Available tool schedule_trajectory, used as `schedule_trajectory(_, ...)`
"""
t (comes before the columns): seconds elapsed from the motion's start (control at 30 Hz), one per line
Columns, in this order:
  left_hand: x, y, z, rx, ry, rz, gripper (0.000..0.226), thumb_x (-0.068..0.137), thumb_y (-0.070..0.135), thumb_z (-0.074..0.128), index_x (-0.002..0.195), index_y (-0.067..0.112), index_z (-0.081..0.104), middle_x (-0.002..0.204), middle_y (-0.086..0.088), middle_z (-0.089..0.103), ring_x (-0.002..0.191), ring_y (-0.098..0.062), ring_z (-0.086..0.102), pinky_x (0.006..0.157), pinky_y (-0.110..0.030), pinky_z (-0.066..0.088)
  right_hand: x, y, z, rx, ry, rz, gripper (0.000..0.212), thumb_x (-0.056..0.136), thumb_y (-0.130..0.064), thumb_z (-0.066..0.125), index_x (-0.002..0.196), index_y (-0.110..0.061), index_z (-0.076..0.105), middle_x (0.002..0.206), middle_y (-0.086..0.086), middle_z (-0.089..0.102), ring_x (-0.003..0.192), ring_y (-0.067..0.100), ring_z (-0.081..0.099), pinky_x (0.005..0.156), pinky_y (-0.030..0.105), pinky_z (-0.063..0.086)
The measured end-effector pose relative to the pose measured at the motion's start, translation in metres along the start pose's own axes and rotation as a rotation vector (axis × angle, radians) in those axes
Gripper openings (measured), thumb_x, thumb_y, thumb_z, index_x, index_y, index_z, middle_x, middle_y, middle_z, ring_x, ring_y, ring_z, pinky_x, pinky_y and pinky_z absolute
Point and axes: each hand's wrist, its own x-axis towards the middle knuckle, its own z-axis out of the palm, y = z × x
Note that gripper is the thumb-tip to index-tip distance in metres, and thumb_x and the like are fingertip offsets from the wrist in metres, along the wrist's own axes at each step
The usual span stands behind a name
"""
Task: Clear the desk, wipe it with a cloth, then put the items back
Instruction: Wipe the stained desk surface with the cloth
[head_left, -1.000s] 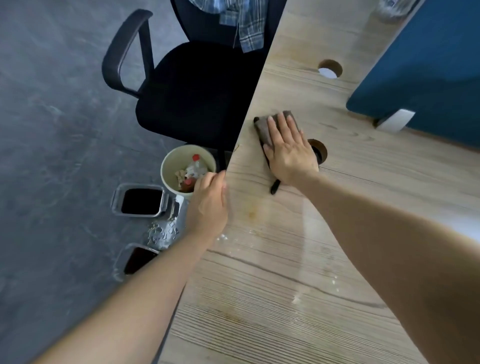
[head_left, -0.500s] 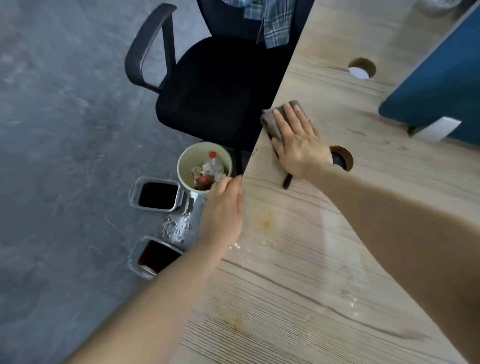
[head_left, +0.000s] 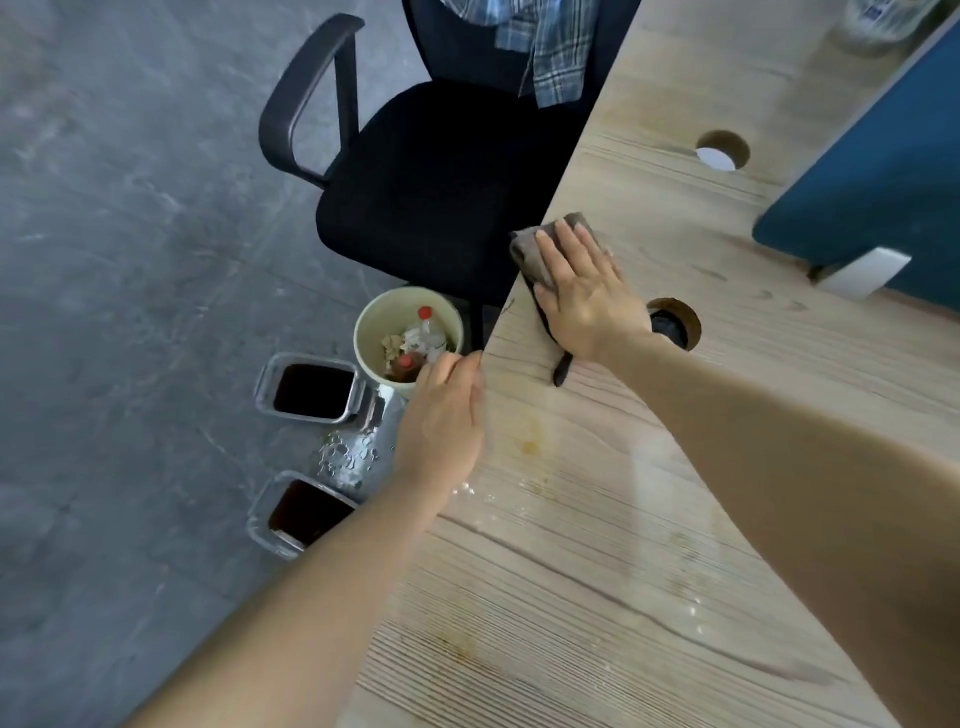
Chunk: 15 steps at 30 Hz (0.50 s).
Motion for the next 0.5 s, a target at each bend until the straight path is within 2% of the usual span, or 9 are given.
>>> schedule_trajectory(0.1,-0.001,-0.001,0.001,-0.009,0.020,0.037,0.039,0.097,0.022,0.030,0.126,0.008,0.053,0.112,-0.004,0.053,0.106,-0.021,0.048,0.087,-0.038,0.047,-0.019,-0.015,0.006,-0.034,0.049,0.009,0.056,0.101,-0.039,0.018,0.152,-0.022,0.003,0.159,0.002,-0.004,0.146,0.017,-0.008,0.119,0.033,-0.004)
schedule_trajectory(0.17,0.000,-0.003,0.003,0.016,0.039,0.053,0.045,0.094,0.026,0.025,0.117,0.003,0.057,0.106,-0.009,0.055,0.099,-0.025,0.051,0.084,-0.042,0.047,-0.057,-0.027,0.016,-0.050,0.067,-0.087,0.057,0.099,-0.042,0.013,0.152,-0.023,0.004,0.159,0.001,-0.002,0.145,0.015,-0.008,0.117,0.031,-0.005)
schedule_trajectory(0.23,0.001,-0.002,0.003,0.028,0.041,0.033,0.048,0.092,0.029,0.022,0.107,0.001,0.058,0.103,-0.010,0.054,0.096,-0.026,0.051,0.083,-0.044,0.047,-0.084,-0.030,0.020,-0.059,0.016,-0.178,0.059,0.096,-0.047,0.009,0.151,-0.026,0.003,0.159,-0.003,-0.002,0.143,0.010,-0.011,0.116,0.030,-0.007)
schedule_trajectory(0.3,0.002,-0.001,0.003,0.028,0.047,0.036,0.050,0.092,0.030,0.021,0.110,0.001,0.058,0.104,-0.010,0.055,0.096,-0.026,0.051,0.083,-0.044,0.047,-0.074,-0.018,0.017,-0.065,-0.018,-0.200,0.058,0.097,-0.048,0.011,0.151,-0.029,0.002,0.159,-0.006,-0.005,0.144,0.009,-0.012,0.118,0.032,-0.005)
schedule_trajectory(0.4,0.000,-0.002,0.003,-0.001,0.049,0.060,0.048,0.095,0.027,0.024,0.124,0.004,0.054,0.112,-0.008,0.055,0.103,-0.024,0.051,0.088,-0.039,0.046,-0.030,-0.003,0.007,-0.030,0.019,-0.051,0.056,0.101,-0.042,0.021,0.152,-0.027,0.002,0.159,-0.003,-0.007,0.145,0.014,-0.010,0.118,0.034,-0.004)
schedule_trajectory(0.5,0.000,-0.004,0.003,-0.021,0.021,0.031,0.039,0.100,0.024,0.030,0.129,0.010,0.052,0.118,-0.001,0.052,0.110,-0.017,0.046,0.090,-0.031,0.042,-0.001,0.002,0.003,-0.018,0.041,0.100,0.056,0.101,-0.038,0.020,0.152,-0.024,0.000,0.159,0.000,-0.009,0.145,0.016,-0.011,0.117,0.034,-0.005)
